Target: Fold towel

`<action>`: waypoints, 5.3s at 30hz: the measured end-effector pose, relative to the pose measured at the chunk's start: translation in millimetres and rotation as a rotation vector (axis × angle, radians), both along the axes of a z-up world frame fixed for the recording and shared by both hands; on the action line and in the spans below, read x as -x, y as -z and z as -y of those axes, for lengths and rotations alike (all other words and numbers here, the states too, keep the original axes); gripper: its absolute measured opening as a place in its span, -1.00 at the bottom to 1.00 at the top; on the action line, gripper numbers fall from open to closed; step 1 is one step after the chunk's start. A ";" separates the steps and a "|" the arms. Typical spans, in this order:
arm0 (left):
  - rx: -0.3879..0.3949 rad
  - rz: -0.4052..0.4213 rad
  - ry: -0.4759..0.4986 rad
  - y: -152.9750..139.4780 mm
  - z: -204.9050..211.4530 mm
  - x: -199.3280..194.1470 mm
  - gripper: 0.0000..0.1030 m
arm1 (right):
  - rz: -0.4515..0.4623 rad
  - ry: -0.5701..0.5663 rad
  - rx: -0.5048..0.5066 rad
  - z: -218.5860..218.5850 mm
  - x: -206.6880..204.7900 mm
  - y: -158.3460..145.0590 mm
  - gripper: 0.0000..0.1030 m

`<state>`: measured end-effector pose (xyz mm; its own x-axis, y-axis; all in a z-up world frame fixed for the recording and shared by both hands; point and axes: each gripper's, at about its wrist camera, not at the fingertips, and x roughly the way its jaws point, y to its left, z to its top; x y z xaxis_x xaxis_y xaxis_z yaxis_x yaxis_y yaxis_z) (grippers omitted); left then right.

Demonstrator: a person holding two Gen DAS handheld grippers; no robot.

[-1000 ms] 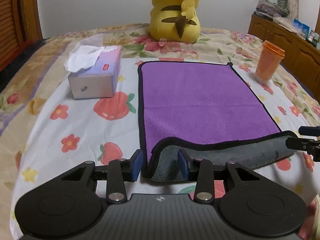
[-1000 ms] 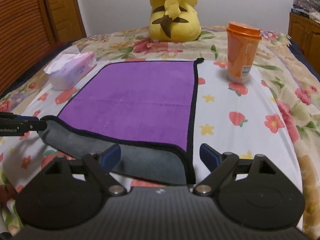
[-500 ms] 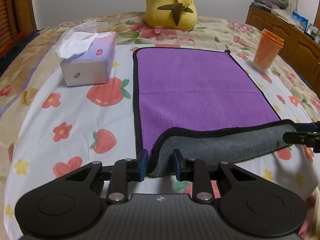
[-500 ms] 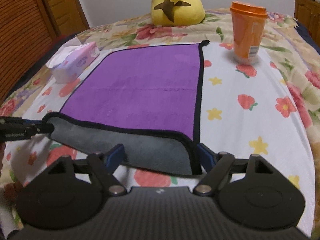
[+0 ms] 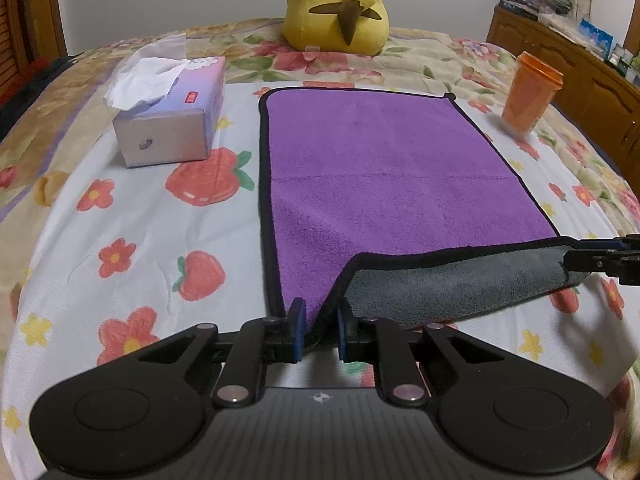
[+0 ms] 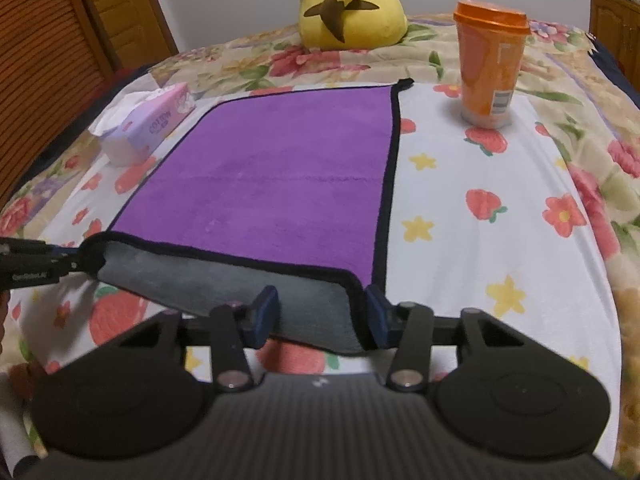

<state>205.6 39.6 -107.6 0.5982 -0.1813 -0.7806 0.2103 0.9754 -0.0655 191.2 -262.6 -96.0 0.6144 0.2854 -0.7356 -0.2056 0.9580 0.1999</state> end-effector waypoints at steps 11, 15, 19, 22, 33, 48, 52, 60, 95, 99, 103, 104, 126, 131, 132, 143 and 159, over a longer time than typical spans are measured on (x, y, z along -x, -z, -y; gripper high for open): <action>0.000 0.003 0.002 -0.5 1.4 0.3 -0.75 | -0.003 0.002 0.042 1.9 -0.9 2.9 -0.85; 0.003 0.033 0.011 -8.2 2.8 3.3 -0.85 | 0.013 0.001 0.050 2.9 -1.0 1.0 -0.90; 0.013 0.069 0.016 -17.7 4.6 6.2 -0.86 | 0.038 0.002 0.051 3.6 -1.0 -2.5 -0.91; 0.015 0.091 0.017 -23.5 5.2 7.6 -0.86 | 0.058 0.005 0.048 4.8 -1.2 -5.6 -0.91; 0.043 0.166 0.025 -45.5 7.2 15.0 -0.86 | 0.150 -0.004 0.064 3.7 1.9 -20.2 -0.91; 0.050 0.222 0.013 -59.6 8.3 18.2 -0.86 | 0.225 -0.001 0.026 7.7 1.3 -39.1 -0.91; 0.051 0.236 0.007 -63.0 7.6 16.5 -0.87 | 0.247 -0.007 0.028 6.2 0.5 -43.4 -0.91; 0.049 0.263 0.002 -68.9 6.8 12.2 -0.87 | 0.283 -0.018 0.029 5.2 -5.1 -49.9 -0.91; 0.055 0.323 0.025 -86.7 8.7 -25.8 -0.87 | 0.388 -0.027 0.046 7.2 -31.2 -60.8 -0.91; 0.047 0.327 0.018 -86.6 7.0 -31.8 -0.87 | 0.408 -0.036 0.054 6.6 -35.8 -62.6 -0.91; 0.037 0.337 0.016 -87.4 6.1 -38.2 -0.87 | 0.426 -0.039 0.062 5.3 -43.2 -63.3 -0.91; 0.035 0.339 0.016 -87.2 6.1 -39.7 -0.87 | 0.431 -0.040 0.065 5.1 -44.6 -63.2 -0.91; -0.016 0.343 0.032 -64.2 11.3 -85.7 -0.87 | 0.474 -0.035 0.135 4.3 -74.9 -49.3 -0.91; -0.019 0.350 0.031 -64.6 12.6 -94.4 -0.87 | 0.479 -0.030 0.138 6.0 -84.4 -48.9 -0.91; -0.018 0.353 0.029 -65.3 12.5 -96.8 -0.87 | 0.481 -0.031 0.140 5.9 -85.8 -49.3 -0.91; -0.025 0.389 0.011 -76.5 13.2 -116.8 -0.87 | 0.529 -0.028 0.157 4.1 -105.0 -58.1 -0.91; -0.068 0.390 -0.026 -56.8 25.0 -166.2 -0.87 | 0.553 -0.054 0.251 -5.6 -151.4 -44.6 -0.92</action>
<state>371.8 14.6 -50.9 0.8558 -0.1180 -0.5037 0.1820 0.9801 0.0798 342.6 -257.0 -51.4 0.9141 0.1858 -0.3603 -0.2639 0.9474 -0.1810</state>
